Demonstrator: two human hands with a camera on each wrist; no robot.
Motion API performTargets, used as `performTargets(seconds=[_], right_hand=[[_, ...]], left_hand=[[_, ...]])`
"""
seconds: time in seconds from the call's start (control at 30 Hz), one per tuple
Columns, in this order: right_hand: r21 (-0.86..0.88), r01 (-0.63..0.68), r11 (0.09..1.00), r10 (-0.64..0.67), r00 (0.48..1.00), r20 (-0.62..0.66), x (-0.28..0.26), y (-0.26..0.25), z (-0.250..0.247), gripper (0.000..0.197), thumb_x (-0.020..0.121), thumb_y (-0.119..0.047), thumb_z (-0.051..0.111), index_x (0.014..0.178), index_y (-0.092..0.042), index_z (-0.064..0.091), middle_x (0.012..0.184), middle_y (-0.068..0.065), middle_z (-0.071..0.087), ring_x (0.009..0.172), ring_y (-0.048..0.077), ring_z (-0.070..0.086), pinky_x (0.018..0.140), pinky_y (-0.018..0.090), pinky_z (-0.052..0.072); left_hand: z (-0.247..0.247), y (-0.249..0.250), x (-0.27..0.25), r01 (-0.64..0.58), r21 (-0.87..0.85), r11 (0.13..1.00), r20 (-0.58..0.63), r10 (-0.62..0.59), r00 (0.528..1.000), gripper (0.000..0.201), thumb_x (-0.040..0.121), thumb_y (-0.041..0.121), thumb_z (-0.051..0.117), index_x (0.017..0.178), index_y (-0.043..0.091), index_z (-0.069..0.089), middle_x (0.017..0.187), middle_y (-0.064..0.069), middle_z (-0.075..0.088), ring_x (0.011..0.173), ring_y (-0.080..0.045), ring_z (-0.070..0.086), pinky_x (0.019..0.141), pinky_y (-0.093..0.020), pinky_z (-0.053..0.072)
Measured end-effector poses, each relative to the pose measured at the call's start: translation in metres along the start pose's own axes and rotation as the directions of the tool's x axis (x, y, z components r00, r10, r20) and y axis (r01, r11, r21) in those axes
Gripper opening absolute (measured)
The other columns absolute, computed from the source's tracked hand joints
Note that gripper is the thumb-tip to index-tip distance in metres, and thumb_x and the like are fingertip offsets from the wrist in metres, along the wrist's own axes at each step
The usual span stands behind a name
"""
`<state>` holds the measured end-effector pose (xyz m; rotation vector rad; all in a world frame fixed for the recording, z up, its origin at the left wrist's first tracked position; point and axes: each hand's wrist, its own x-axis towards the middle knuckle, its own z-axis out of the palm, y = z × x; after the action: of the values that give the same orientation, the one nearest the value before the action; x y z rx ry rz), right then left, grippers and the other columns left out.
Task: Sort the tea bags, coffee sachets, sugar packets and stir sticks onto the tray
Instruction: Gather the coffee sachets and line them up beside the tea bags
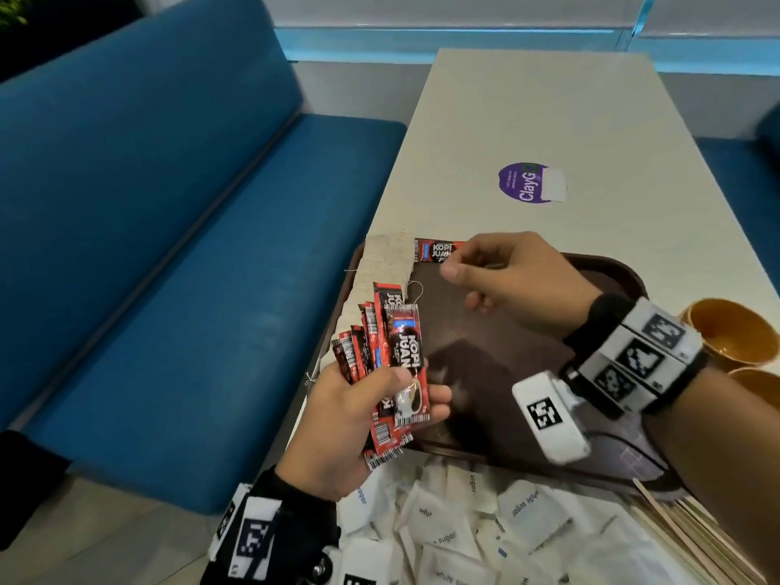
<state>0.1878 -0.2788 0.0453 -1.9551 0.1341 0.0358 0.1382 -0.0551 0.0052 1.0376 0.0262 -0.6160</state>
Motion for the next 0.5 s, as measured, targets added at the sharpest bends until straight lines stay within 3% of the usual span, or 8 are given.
performTargets(seconds=[0.1, 0.17, 0.23, 0.3, 0.37, 0.43, 0.5], right_hand=[[0.025, 0.004, 1.0, -0.007, 0.992, 0.124, -0.023, -0.004, 0.006, 0.022, 0.086, -0.035, 0.077, 0.096, -0.015, 0.075, 0.087, 0.008, 0.075, 0.066, 0.017, 0.067, 0.06, 0.027, 0.052], [0.052, -0.01, 0.999, -0.001, 0.979, 0.203, -0.034, -0.004, 0.009, 0.033, 0.079, -0.041, 0.079, 0.098, -0.014, 0.075, 0.087, 0.004, 0.077, 0.065, 0.012, 0.067, 0.058, 0.023, 0.05], [0.077, 0.007, 0.997, -0.026, 0.966, 0.258, -0.042, -0.002, 0.011, 0.026, 0.081, -0.03, 0.081, 0.097, -0.01, 0.075, 0.083, 0.001, 0.077, 0.062, 0.004, 0.064, 0.057, 0.015, 0.048], [0.11, 0.006, 0.994, -0.035, 0.963, 0.266, -0.046, 0.001, 0.013, 0.016, 0.086, -0.014, 0.079, 0.095, -0.002, 0.074, 0.076, -0.003, 0.075, 0.061, 0.001, 0.063, 0.058, 0.011, 0.046], [0.135, -0.009, 0.991, -0.025, 0.968, 0.249, -0.048, 0.004, 0.012, 0.013, 0.089, -0.01, 0.076, 0.095, 0.001, 0.073, 0.077, -0.002, 0.073, 0.065, 0.005, 0.062, 0.063, 0.016, 0.047], [0.121, -0.006, 0.993, -0.022, 0.973, 0.228, -0.049, 0.005, 0.012, 0.009, 0.095, -0.012, 0.071, 0.094, -0.004, 0.07, 0.08, 0.003, 0.069, 0.071, 0.014, 0.061, 0.069, 0.028, 0.048], [0.072, 0.012, 0.997, -0.026, 0.979, 0.201, -0.052, 0.004, 0.015, 0.007, 0.101, -0.014, 0.061, 0.097, -0.009, 0.063, 0.088, 0.01, 0.063, 0.069, 0.02, 0.063, 0.067, 0.041, 0.053]], left_hand=[[0.004, 0.001, 0.005, -0.004, 0.005, 1.0, 0.022, 0.004, 1.0, 0.038, 0.085, 0.008, 0.069, 0.123, 0.003, 0.064, 0.104, -0.026, 0.071, 0.101, -0.05, 0.07, 0.086, -0.06, 0.059], [0.007, 0.001, 0.006, -0.017, 0.036, 0.999, 0.049, 0.015, 0.999, 0.034, 0.087, 0.008, 0.07, 0.121, 0.012, 0.069, 0.114, -0.024, 0.071, 0.104, -0.048, 0.07, 0.087, -0.061, 0.057], [0.01, 0.0, 0.006, -0.016, 0.076, 0.997, 0.056, 0.011, 0.998, 0.029, 0.091, 0.006, 0.073, 0.117, 0.019, 0.073, 0.119, -0.021, 0.071, 0.108, -0.043, 0.07, 0.087, -0.061, 0.057], [0.012, -0.003, 0.006, -0.009, 0.105, 0.994, 0.025, 0.007, 1.0, 0.024, 0.09, 0.005, 0.07, 0.11, 0.017, 0.074, 0.117, -0.02, 0.073, 0.107, -0.039, 0.072, 0.081, -0.057, 0.06], [0.011, -0.008, 0.005, -0.019, 0.138, 0.99, -0.019, 0.022, 1.0, 0.018, 0.088, 0.01, 0.074, 0.106, 0.009, 0.071, 0.108, -0.02, 0.074, 0.097, -0.035, 0.073, 0.071, -0.044, 0.062], [0.007, -0.01, 0.006, -0.054, 0.19, 0.98, -0.069, 0.068, 0.995, 0.01, 0.084, 0.021, 0.082, 0.088, 0.023, 0.072, 0.085, -0.014, 0.07, 0.078, -0.028, 0.068, 0.063, -0.036, 0.056], [0.002, -0.01, 0.007, -0.089, 0.248, 0.965, -0.098, 0.116, 0.988, 0.014, 0.081, 0.031, 0.084, 0.074, 0.031, 0.072, 0.071, -0.007, 0.064, 0.068, -0.025, 0.06, 0.063, -0.035, 0.05]])
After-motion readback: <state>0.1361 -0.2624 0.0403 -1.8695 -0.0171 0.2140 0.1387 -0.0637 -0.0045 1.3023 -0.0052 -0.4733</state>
